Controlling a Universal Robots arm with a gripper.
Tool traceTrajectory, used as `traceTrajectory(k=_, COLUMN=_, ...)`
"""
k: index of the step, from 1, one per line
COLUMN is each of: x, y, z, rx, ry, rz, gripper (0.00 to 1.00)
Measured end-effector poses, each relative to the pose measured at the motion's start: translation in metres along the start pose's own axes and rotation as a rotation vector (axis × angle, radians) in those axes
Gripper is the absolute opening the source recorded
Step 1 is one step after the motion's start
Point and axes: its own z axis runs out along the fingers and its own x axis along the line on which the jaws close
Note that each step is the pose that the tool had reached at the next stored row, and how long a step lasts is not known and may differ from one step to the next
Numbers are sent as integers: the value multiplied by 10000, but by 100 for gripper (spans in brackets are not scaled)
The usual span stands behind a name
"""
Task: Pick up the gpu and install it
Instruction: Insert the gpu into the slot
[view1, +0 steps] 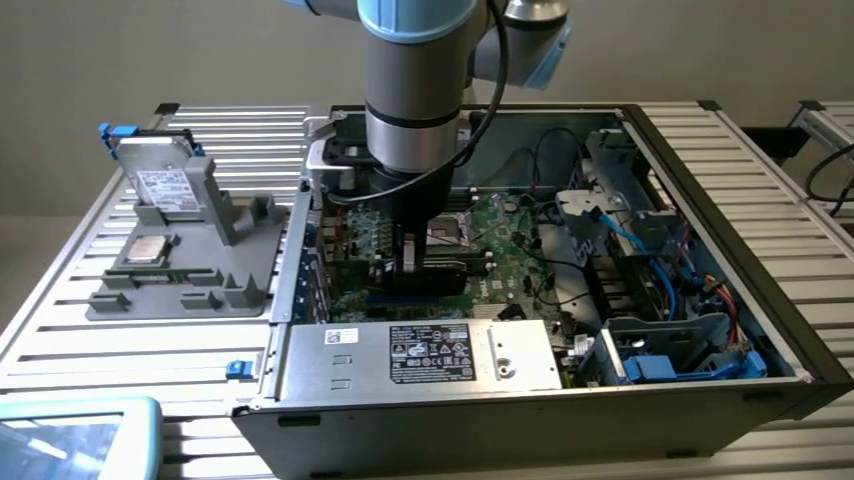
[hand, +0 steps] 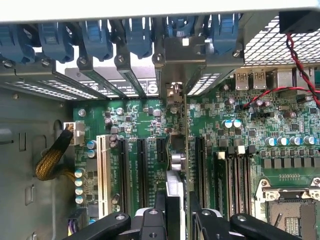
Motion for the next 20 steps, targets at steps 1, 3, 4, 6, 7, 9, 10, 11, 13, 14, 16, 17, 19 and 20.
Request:
traceTrajectory(k=1, x=1, y=1, z=-15, rx=-5, ry=4, rz=0, gripper=28)
traceTrajectory(k=3, x=3, y=0, z=-54, rx=-51, ry=-1, rz=-3, gripper=28)
traceTrajectory(k=4, x=5, y=0, z=-54, rx=-54, ry=-10, rz=-1, gripper=28)
traceTrajectory(k=6, x=6, y=0, z=-54, rx=-53, ry=-14, rz=0, gripper=28)
traceTrajectory(k=7, x=6, y=-3, z=-54, rx=-53, ry=-16, rz=-1, gripper=28)
traceTrajectory(k=9, x=6, y=-14, z=-55, rx=-54, ry=-19, rz=-1, gripper=28)
traceTrajectory(k=10, x=6, y=-15, z=-55, rx=-54, ry=-21, rz=-1, gripper=28)
traceTrajectory(k=11, x=6, y=-15, z=-55, rx=-54, ry=-25, rz=-1, gripper=28)
traceTrajectory(k=13, x=5, y=-15, z=-53, rx=-54, ry=-35, rz=-1, gripper=28)
traceTrajectory(k=14, x=5, y=-15, z=-52, rx=-55, ry=-45, rz=-1, gripper=28)
traceTrajectory(k=16, x=6, y=-14, z=-45, rx=-56, ry=-65, rz=-3, gripper=28)
traceTrajectory(k=17, x=6, y=-12, z=-41, rx=-57, ry=-69, rz=-3, gripper=28)
traceTrajectory(k=19, x=6, y=-9, z=-34, rx=-58, ry=-78, rz=-4, gripper=28)
traceTrajectory(k=20, x=6, y=-9, z=-29, rx=-57, ry=-85, rz=-4, gripper=28)
